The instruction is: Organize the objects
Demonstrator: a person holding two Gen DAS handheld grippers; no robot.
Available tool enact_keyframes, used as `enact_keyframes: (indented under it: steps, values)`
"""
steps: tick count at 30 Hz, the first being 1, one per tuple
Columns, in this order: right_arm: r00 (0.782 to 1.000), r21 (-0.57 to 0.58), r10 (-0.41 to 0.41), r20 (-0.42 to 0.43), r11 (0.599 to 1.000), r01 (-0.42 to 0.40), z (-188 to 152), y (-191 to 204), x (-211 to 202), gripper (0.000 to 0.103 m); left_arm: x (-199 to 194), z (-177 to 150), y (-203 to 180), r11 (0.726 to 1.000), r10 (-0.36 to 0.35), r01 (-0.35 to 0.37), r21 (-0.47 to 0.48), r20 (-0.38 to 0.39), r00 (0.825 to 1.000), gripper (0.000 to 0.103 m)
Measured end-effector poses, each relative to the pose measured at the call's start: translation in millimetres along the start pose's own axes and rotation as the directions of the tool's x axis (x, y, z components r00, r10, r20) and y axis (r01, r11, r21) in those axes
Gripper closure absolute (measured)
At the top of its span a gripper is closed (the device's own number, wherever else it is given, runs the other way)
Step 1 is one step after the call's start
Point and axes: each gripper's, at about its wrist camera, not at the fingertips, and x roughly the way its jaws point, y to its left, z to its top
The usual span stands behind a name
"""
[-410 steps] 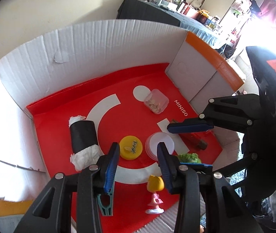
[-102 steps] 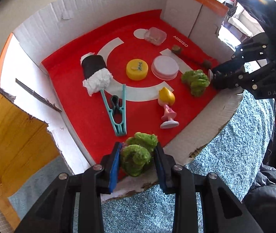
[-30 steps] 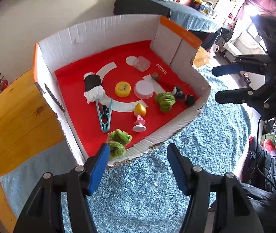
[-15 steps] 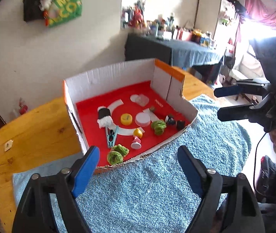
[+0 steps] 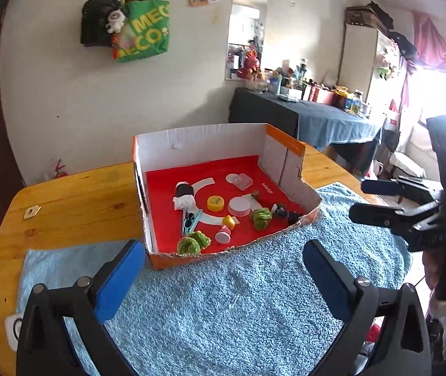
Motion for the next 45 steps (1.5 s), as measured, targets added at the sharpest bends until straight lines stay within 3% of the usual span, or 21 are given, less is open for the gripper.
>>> enact_keyframes:
  steps: [2,11,21,25,30,45]
  values:
    - [1.000,0.018,-0.006,0.025,1.000,0.005,-6.8,0.6,-2.4,0.009,1.1,-6.3,-0.9,1.000,0.019,-0.019,-0.016,0.003,1.000,0.000]
    - [0.991,0.031,-0.102,0.088,0.995,0.099,-37.3,7.6,6.2,0.008,21.8,-35.3,2.4,0.993,0.072,-0.075,-0.095,-0.038,0.997,0.000]
    - [0.994,0.092,-0.107,-0.001,0.990,0.107,-65.5,-3.5,51.3,0.008,56.0,-65.3,7.8,0.980,0.123,-0.139,-0.142,-0.117,0.986,0.000]
    - [0.989,0.074,-0.146,-0.034,0.986,0.148,-72.8,-4.1,67.3,0.008,68.7,-75.6,10.9,0.975,0.121,-0.146,-0.168,-0.153,0.981,0.000]
    - [0.987,0.088,-0.142,-0.077,0.985,0.148,-80.2,-8.8,80.7,0.008,81.4,-82.0,10.2,0.971,0.149,-0.179,-0.159,-0.185,0.971,0.000]
    - [0.960,0.052,-0.235,-0.151,0.968,0.245,-81.6,-7.4,96.8,0.003,97.0,-84.7,6.0,0.962,0.218,-0.251,-0.110,-0.249,0.944,0.000]
